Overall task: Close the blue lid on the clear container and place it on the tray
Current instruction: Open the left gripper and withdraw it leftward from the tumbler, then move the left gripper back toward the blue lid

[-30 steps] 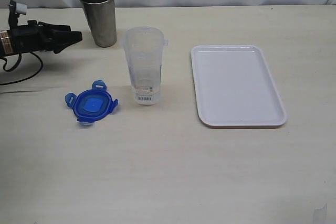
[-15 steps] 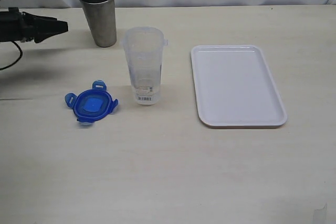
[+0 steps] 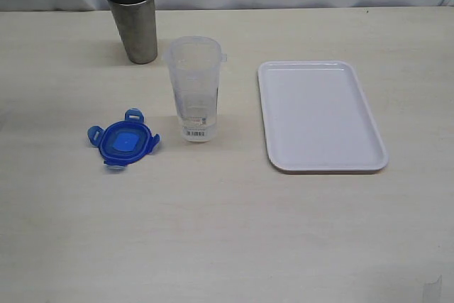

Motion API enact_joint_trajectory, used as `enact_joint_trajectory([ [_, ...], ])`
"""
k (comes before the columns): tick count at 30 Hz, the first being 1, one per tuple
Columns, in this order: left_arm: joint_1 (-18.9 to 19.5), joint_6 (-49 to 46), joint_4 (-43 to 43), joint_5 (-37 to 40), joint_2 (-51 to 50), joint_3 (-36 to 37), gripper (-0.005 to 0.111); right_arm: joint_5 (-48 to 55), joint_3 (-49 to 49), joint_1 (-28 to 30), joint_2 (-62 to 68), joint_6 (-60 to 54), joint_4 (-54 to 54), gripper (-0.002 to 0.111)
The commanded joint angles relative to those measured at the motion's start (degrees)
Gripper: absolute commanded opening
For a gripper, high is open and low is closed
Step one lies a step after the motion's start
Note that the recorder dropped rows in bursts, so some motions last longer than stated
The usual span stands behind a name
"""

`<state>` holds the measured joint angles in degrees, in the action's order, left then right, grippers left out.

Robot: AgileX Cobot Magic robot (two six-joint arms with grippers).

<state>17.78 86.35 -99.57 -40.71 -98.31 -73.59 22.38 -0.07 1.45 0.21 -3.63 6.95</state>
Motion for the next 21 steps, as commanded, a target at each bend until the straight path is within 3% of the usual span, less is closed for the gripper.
enact_joint_trajectory([
  [1, 0.1, 1.0, -0.4, 1.2, 7.6, 0.4, 0.081, 0.0, 0.1, 0.4, -0.2, -0.1, -0.2, 0.004],
  [10, 0.1, -12.0, -0.4, 1.0, 14.0, 0.4, 0.081, 0.0, 0.1, 0.4, -0.2, -0.1, -0.2, 0.004],
  [11, 0.1, -8.1, -0.4, -0.1, 13.6, 0.4, 0.081, 0.0, 0.1, 0.4, -0.2, -0.1, -0.2, 0.004],
  [12, 0.1, 8.2, -0.4, -3.3, 13.0, 0.4, 0.081, 0.0, 0.1, 0.4, -0.2, -0.1, -0.2, 0.004],
  [14, 0.2, 21.8, -0.4, -4.7, 13.0, 0.4, 0.081, 0.0, 0.1, 0.4, -0.2, -0.1, -0.2, 0.004],
  [16, 0.2, 21.8, 3.7, 0.3, 12.9, 0.4, 0.081, 0.0, 0.1, 0.4, -0.2, -0.1, -0.2, 0.004],
  [17, 0.2, 21.8, 0.3, 4.0, 12.9, 0.2, 0.081, 0.0, 0.1, 0.4, -0.2, -0.1, -0.2, 0.004],
  [21, 0.0, 20.0, -0.4, 16.5, 14.3, 1.7, 0.081, 0.0, 0.1, 0.4, -0.2, -0.1, -0.2, 0.004],
])
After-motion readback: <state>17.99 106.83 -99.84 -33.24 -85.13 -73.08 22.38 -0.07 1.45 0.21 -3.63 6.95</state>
